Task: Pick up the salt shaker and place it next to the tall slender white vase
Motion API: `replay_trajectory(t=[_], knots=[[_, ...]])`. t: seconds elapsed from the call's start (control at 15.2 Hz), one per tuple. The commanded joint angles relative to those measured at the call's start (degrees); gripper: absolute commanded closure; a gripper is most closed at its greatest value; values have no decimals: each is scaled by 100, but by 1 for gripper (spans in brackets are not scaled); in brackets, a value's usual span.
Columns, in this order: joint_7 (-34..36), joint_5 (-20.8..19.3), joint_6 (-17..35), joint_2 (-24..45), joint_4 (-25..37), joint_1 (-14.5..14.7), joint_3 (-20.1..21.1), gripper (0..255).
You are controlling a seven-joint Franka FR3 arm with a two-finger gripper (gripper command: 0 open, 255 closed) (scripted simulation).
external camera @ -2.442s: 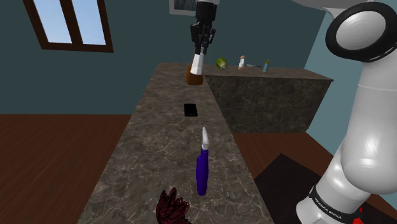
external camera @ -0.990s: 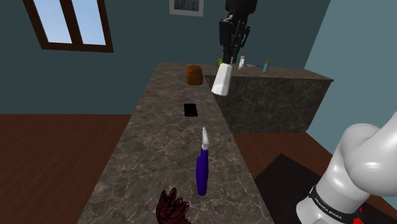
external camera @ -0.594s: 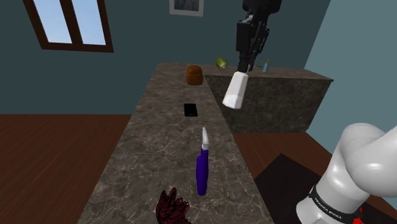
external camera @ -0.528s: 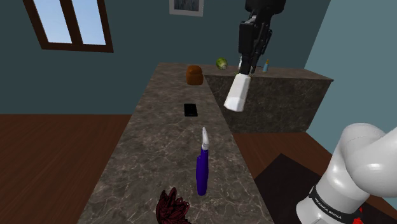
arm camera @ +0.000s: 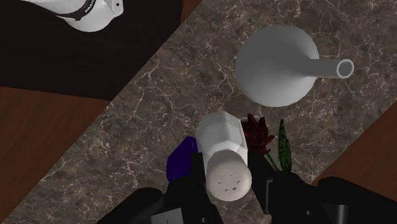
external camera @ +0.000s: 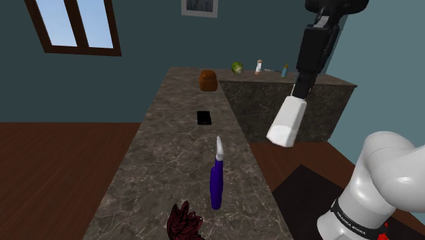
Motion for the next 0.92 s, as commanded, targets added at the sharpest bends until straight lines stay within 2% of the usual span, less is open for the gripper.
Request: replay_trajectory(t=[0.0,0.07,0.86], knots=[[276,167,-110,-164,15,80,181,255],[445,281,-165,-283,1,133,297,255],[280,460,585,-748,-1215,242,438,255]])
